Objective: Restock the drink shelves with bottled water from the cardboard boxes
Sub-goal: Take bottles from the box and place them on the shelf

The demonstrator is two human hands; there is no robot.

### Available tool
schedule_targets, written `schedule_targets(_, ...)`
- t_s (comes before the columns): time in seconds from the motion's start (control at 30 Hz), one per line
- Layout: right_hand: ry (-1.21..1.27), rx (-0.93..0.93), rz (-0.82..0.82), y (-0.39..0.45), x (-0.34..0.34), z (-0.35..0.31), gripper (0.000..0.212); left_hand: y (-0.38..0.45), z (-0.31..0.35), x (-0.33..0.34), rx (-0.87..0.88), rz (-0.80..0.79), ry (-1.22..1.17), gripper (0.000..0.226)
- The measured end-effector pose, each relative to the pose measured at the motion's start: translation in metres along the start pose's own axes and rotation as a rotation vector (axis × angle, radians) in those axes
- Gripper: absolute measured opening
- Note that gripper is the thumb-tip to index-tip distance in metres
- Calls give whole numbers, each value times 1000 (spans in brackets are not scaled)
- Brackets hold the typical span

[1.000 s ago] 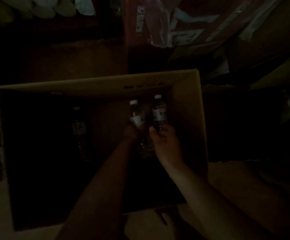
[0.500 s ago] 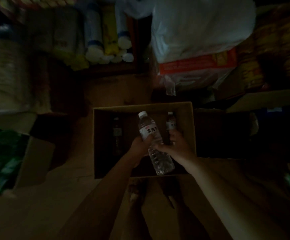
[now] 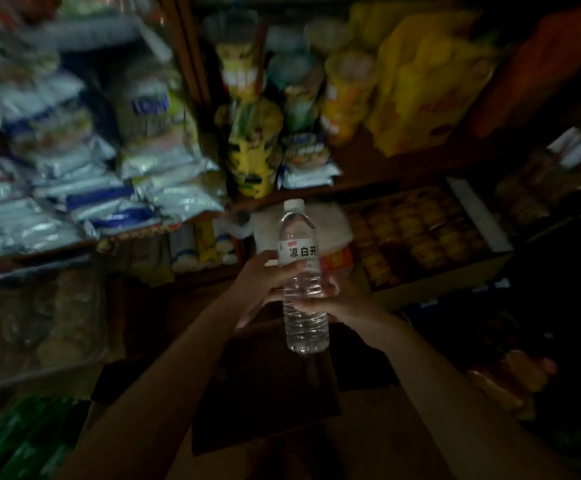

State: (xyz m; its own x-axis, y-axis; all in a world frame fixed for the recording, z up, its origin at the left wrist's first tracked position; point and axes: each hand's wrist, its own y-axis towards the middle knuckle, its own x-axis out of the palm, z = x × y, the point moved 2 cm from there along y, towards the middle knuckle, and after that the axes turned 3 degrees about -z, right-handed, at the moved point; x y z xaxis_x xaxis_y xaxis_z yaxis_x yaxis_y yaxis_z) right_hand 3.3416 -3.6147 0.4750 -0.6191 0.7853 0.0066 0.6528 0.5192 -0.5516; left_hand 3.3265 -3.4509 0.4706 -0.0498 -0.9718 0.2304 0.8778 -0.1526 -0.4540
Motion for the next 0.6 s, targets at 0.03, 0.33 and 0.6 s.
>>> schedule_targets(0.03,-2,-49,21,-9,-7,-18,57,-1,24,8,29,-20,10,48)
schedule_targets(0.33,4,-315,356,-119,-92,-142,54,-14,213,125,217,-106,213,44)
schedule_targets(0.6,-37,-441,707,-237,-191,-164,65,-16,300,286,359,-340,405,54)
